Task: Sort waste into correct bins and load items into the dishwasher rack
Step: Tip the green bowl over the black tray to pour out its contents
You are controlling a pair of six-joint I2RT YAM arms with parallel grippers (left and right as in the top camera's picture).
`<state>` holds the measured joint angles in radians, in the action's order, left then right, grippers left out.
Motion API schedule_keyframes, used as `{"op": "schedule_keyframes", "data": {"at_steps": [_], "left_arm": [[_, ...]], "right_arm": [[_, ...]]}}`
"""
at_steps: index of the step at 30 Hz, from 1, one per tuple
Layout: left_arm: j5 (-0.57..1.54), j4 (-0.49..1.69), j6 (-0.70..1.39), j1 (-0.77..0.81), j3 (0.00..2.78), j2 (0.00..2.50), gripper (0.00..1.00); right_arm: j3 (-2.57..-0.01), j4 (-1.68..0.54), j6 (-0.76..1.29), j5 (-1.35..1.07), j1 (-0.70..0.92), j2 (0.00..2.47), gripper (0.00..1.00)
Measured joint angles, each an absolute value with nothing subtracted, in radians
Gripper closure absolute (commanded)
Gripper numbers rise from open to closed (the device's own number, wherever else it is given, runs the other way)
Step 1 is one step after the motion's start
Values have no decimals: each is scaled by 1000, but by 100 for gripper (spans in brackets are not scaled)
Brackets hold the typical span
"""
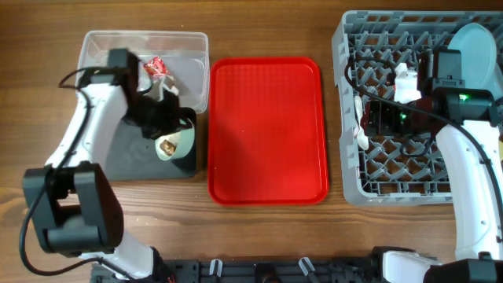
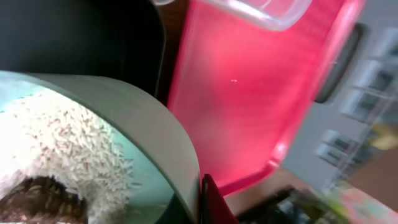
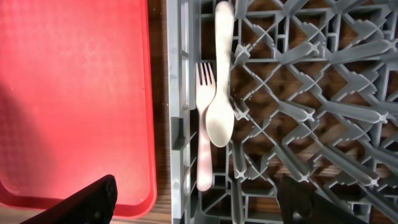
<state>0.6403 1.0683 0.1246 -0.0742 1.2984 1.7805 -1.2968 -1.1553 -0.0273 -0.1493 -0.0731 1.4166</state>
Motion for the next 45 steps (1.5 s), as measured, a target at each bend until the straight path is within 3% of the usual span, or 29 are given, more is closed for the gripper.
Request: {"op": "schedule_keyframes", "data": {"at_steps": [9,14,37,45], "left_arm": [[1172,1072,-71,-416,1151,1780,96],[1301,1079,-73,-477,1151,1780,96],[1543,1013,-17,-506,1149,1780,96],[1363,933,63,-406,1148,1662,96]], "right_arm": [[-1296,-1152,-27,-149,-73,1417,16],[-1296,-1152,-27,-149,-73,1417,16],[-1296,-1149,-27,-149,-73,1417,16],[-1296,-1151,-27,-149,-73,1417,16]]}}
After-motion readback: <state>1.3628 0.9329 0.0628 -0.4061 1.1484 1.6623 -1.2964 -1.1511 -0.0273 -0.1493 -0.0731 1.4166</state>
